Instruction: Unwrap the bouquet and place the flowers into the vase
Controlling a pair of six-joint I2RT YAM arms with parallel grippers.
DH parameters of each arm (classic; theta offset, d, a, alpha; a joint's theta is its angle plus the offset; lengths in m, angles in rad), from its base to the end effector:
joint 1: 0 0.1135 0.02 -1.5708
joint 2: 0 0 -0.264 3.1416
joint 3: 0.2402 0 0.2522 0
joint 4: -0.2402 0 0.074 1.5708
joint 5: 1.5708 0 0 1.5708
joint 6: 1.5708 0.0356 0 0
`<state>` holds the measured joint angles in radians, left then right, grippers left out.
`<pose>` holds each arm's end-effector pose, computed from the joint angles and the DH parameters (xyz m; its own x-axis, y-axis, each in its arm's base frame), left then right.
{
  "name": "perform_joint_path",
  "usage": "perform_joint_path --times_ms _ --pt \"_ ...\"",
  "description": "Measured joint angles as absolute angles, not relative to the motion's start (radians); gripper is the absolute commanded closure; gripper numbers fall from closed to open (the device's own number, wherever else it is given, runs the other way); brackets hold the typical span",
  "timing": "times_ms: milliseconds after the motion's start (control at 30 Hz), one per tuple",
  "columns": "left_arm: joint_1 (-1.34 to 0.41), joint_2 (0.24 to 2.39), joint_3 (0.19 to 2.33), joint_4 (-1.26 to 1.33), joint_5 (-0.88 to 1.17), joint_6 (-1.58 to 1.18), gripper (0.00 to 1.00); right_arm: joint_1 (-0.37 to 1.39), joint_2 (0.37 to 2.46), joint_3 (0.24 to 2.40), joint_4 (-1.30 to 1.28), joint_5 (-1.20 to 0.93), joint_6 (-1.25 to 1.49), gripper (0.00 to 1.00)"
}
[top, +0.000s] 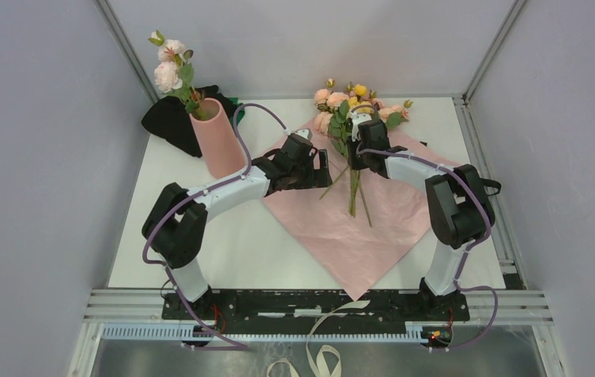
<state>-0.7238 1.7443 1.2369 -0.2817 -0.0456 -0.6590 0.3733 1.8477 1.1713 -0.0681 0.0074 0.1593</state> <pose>0.2903 -0.2544 0.2292 -0.8108 -0.0998 -0.5768 0.1784 0.8964 -0.4058 0.3738 0.1461 0.1866 -0.6800 -0.0960 -0.7269 -0.2550 0.9605 0.1117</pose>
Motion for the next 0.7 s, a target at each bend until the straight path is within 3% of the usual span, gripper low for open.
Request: perform_joint_path --times_ms 167,233,300,400,700 --pt "-0.724 1.744 1.237 -0.282 -0.046 -0.659 0.0 0.373 1.86 1.171 -0.067 0.007 0.159 0.75" --pt "-0.724 1.744 1.237 -0.281 -0.046 -0.658 0.0 0.373 1.866 1.169 -0.068 0.007 0.159 0.87" --pt "-0.724 1.744 1.237 -0.281 -0.046 -0.658 0.0 0.373 1.868 1.168 -0.068 0.007 0.159 0.89" --pt "-0.724 1.744 1.237 -0.281 -0.046 -0.658 0.0 0.373 1.868 1.168 -0.067 0.004 0.159 1.0" --pt "-0.724 1.744 1.237 -0.281 -0.046 -0.658 0.0 0.373 1.851 1.162 -0.069 -0.02 0.158 1.0"
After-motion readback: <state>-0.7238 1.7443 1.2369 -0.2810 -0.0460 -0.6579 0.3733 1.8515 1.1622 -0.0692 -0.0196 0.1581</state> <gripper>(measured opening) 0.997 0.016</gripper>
